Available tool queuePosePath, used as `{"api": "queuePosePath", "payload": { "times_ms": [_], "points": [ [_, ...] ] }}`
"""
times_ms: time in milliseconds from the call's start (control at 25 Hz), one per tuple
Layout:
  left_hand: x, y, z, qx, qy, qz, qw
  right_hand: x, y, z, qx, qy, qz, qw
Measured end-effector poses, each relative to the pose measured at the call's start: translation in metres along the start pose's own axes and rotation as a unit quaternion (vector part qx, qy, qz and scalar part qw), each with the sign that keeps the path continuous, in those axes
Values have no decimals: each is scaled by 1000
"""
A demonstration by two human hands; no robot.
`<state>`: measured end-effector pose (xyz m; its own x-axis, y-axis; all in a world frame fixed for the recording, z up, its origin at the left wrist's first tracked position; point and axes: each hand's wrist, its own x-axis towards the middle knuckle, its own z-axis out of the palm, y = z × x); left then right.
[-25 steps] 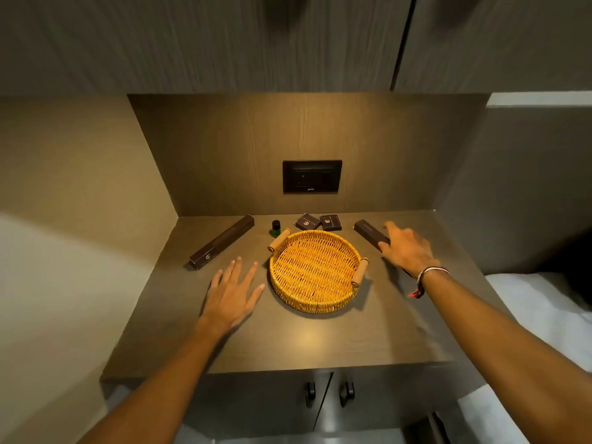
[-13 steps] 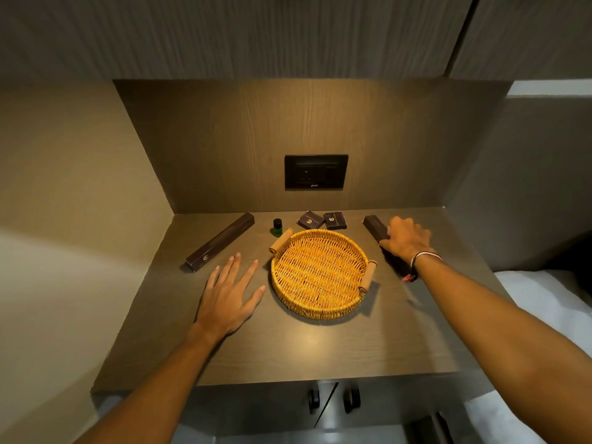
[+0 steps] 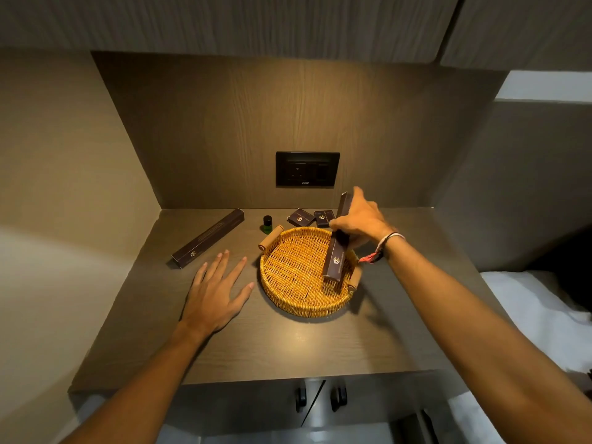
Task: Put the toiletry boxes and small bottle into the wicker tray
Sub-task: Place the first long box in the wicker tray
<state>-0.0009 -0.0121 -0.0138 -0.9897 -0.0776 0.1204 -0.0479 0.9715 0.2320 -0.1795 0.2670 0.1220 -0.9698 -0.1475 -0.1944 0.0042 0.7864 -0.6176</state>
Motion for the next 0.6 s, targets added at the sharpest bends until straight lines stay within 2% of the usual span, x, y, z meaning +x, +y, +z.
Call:
{"api": "queuePosePath", "payload": {
  "times_ms": [80, 240, 440, 600],
  "points": [
    [0, 2, -1, -5, 4, -1, 1000, -8, 1, 14, -34, -16, -1, 999],
    [-1, 3, -3, -8, 11, -1, 1000, -14, 7, 25, -212, -5, 3, 977],
    [-1, 1, -1, -2, 19, 3, 1000, -15, 4, 15, -294, -12, 13, 956],
    [-2, 0, 2, -1, 26, 2, 1000, -13, 7, 8, -313, -11, 18, 949]
  ]
}}
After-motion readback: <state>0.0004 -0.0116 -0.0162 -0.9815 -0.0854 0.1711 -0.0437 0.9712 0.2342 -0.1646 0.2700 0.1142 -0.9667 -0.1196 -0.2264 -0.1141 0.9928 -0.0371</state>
